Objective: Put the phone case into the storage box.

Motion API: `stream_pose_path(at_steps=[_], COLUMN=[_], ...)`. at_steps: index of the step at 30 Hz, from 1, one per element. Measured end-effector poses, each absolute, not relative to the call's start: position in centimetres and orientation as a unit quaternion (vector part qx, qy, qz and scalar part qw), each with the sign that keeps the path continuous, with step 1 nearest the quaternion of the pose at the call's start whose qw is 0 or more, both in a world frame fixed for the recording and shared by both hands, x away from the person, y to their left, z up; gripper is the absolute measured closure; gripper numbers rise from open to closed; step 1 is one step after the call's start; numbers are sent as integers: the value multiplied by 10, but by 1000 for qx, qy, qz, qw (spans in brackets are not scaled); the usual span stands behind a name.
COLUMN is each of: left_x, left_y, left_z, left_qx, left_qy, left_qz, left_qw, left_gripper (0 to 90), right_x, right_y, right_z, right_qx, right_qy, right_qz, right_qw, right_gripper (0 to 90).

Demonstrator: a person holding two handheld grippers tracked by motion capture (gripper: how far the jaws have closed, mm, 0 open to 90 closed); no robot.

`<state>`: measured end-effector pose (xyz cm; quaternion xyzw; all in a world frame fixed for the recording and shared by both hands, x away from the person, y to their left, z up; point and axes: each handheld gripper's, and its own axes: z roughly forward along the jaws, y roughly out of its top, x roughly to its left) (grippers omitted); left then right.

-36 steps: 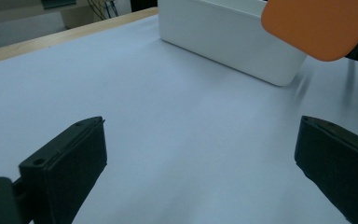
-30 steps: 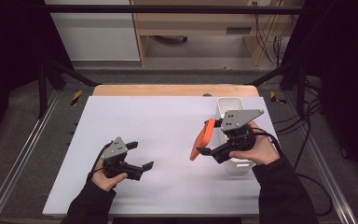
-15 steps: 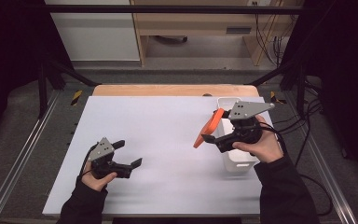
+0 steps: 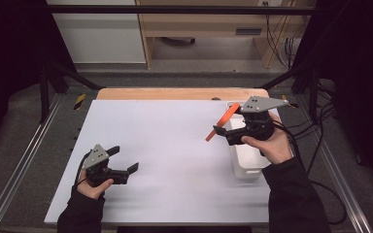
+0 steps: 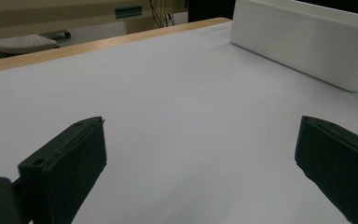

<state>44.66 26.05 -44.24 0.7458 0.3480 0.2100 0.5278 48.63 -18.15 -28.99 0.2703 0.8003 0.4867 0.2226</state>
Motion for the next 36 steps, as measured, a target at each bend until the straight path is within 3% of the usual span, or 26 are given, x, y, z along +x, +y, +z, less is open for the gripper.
stream_pose_path(at_steps=[36], left_x=[451], left_y=[267], left_z=[-452], left_qx=[746], left_qy=[352], left_qz=[206], left_qw=[526], left_gripper=[17], right_x=[558], right_y=[-199], right_z=[-286], right_qx=[429], right_qy=[742], right_qz=[421], right_qw=[295], right_gripper=[161])
